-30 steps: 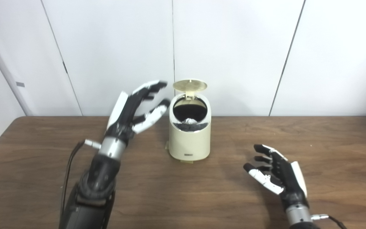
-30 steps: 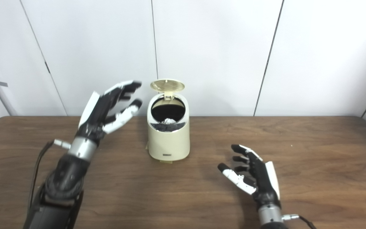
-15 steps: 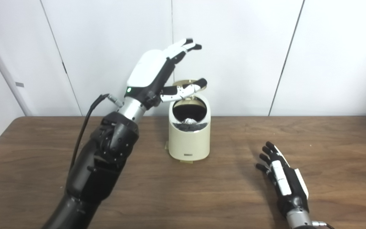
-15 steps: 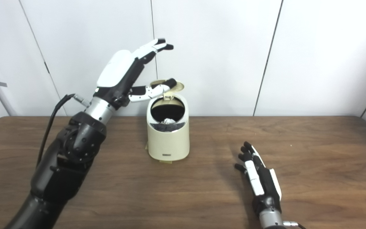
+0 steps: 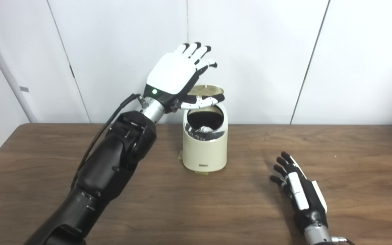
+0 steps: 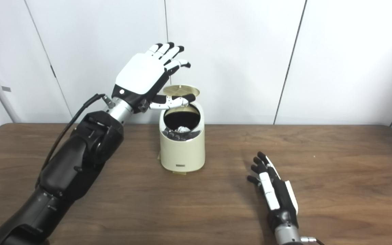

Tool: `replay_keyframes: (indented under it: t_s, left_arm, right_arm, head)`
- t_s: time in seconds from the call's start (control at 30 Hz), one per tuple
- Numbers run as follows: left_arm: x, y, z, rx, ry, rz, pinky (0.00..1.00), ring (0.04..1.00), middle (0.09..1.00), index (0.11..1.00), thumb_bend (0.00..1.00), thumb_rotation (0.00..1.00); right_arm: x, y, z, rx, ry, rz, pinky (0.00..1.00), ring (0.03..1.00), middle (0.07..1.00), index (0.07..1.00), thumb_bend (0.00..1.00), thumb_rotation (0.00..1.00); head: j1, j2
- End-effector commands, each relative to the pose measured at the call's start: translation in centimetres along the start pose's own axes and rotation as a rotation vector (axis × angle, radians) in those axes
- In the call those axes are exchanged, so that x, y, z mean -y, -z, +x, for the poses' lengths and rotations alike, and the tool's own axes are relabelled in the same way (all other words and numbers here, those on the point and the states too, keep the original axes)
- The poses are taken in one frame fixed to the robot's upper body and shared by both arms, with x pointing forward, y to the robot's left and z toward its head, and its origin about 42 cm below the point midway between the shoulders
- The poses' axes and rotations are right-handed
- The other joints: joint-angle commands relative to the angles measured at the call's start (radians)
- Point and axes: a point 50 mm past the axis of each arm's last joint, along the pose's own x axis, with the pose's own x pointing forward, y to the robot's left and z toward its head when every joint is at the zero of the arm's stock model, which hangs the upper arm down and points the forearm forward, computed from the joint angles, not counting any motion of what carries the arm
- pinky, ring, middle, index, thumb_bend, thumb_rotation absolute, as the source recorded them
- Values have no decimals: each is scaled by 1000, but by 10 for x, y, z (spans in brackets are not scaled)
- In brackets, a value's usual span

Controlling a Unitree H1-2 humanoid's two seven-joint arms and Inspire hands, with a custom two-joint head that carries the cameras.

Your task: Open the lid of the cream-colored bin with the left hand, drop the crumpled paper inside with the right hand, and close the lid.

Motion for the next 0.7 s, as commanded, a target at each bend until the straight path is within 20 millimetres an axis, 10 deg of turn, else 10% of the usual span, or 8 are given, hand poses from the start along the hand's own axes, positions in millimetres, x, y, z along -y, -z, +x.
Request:
replay_keyframes:
  t_s: [0.0,0.67]
  left_arm:
    - [-24,3,13,-14,-60,50,1000,1000,964,802,625,880]
    - [-2,3,1,-35,95,-88,974,1000,935,640,641,911]
  right_arm:
    - [-1,-10,3,34,-9,-20,782,891,915,942,567,822]
    - [1,-6,3,58,3,-103,757,861,889,949,531,844]
  head:
    - [0,1]
    - [-9,10]
